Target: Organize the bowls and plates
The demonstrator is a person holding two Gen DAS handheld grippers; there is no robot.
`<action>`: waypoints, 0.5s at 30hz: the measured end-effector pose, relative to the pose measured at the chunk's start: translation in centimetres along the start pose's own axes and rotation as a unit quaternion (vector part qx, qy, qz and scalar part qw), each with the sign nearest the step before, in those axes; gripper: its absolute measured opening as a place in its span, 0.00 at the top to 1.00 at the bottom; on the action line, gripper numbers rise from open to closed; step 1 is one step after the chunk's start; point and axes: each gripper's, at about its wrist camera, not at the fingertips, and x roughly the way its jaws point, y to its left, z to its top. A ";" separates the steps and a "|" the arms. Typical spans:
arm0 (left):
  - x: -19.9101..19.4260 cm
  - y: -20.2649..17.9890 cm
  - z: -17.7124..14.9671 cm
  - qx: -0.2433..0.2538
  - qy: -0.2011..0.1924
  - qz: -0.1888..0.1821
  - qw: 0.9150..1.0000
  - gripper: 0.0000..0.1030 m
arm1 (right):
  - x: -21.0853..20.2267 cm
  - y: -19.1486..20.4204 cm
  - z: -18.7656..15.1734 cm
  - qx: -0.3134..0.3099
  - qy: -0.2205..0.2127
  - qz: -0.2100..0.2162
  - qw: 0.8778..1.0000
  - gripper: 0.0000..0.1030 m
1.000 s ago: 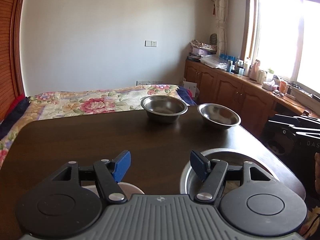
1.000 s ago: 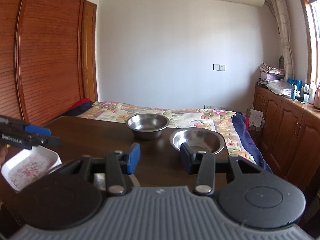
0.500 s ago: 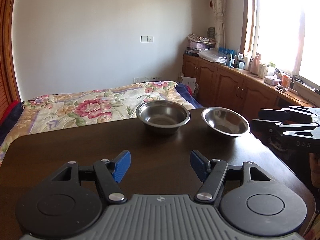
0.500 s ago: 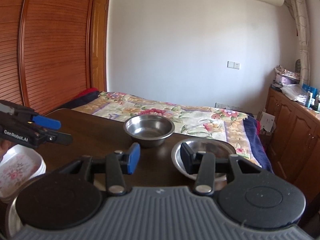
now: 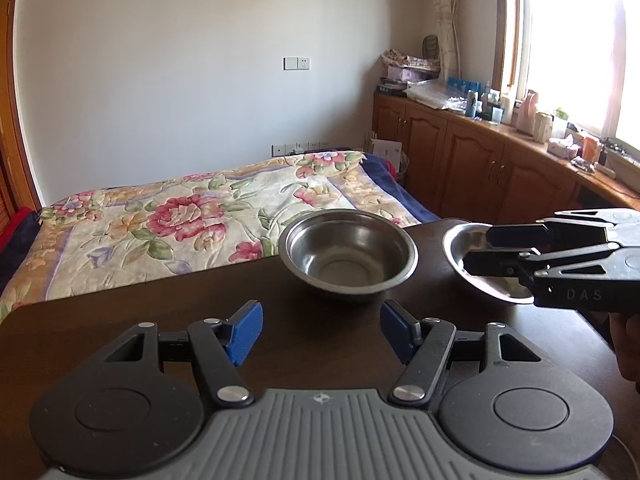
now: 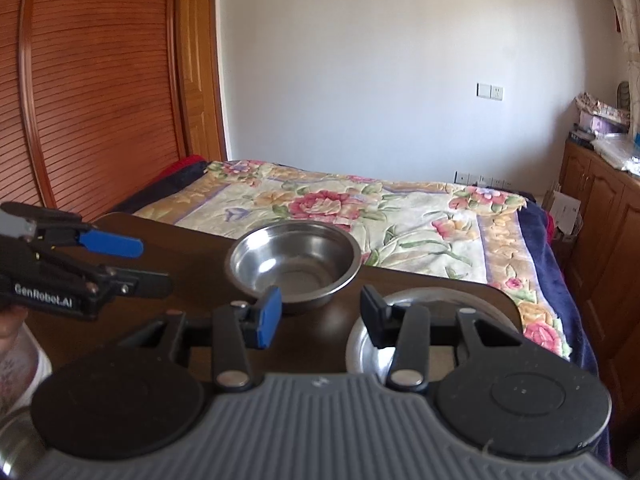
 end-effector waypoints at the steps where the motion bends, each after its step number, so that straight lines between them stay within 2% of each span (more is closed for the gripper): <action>1: 0.5 0.0 0.2 0.002 0.002 0.002 1.000 0.34 | 0.4 -0.2 0.1 0.005 0.003 0.000 1.000 0.59; 15: 5.1 1.6 1.9 -0.030 0.023 0.001 0.999 0.43 | 4.8 -1.5 1.5 0.031 0.042 0.005 0.999 0.60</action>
